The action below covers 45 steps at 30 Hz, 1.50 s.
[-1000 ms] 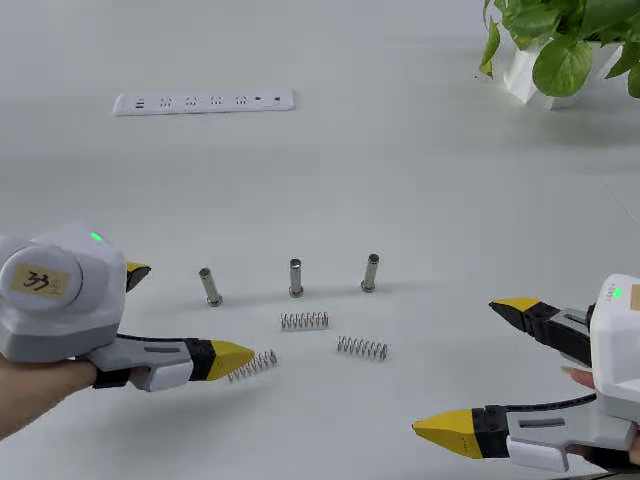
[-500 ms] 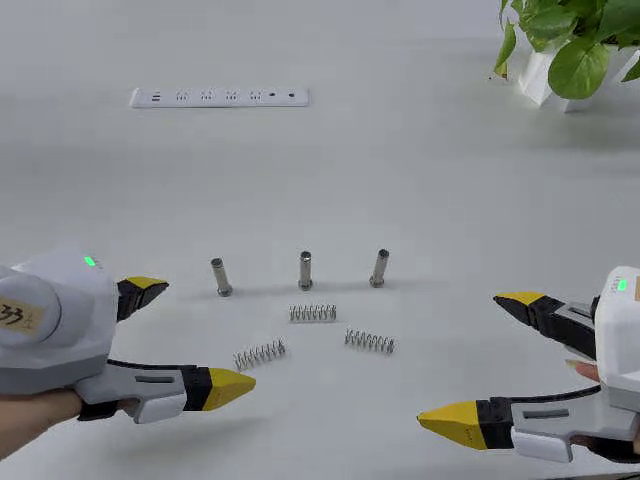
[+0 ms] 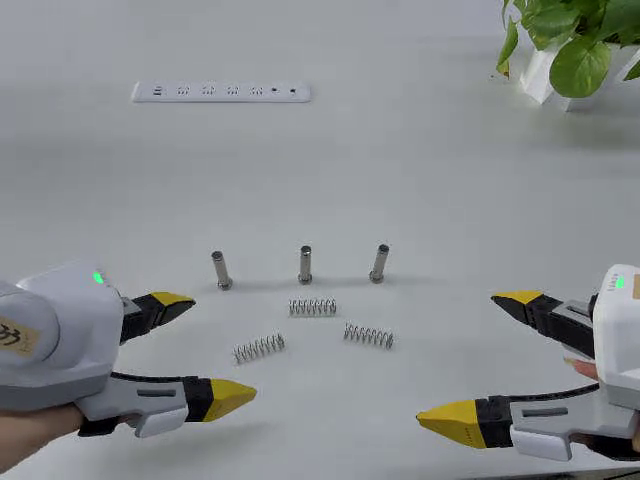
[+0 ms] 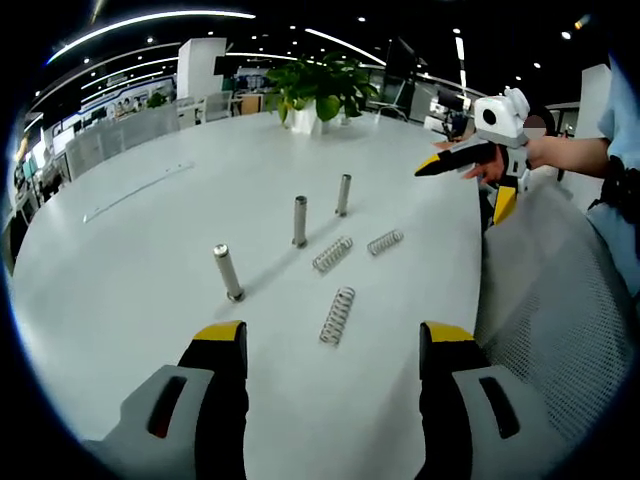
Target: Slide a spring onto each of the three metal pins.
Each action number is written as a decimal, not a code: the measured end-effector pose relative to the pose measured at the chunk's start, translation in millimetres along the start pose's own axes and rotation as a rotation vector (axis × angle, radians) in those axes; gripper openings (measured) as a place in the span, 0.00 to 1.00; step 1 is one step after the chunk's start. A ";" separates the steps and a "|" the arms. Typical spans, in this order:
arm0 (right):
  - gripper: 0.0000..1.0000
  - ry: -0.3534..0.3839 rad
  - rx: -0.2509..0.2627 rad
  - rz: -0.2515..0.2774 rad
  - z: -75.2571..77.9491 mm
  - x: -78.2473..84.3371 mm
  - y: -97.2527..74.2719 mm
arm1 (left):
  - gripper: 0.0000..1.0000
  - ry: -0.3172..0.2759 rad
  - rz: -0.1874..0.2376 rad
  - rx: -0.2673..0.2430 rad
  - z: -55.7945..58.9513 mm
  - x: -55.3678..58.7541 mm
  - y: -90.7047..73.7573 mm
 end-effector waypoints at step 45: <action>0.95 0.046 0.007 0.010 -0.3 11.0 -6.8 | 0.12 0.077 -0.150 0.058 1.5 19.2 31.8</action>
Point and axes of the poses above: the centre of the closed fingertips' face, and the gripper's own axes: y roughly forward along the fingers, z roughly to its right, x roughly out of its underside, the point moved 1 cm from there along -y, roughly backward along the fingers, and after that the axes turned 7 degrees about y, right-handed, at the moved point
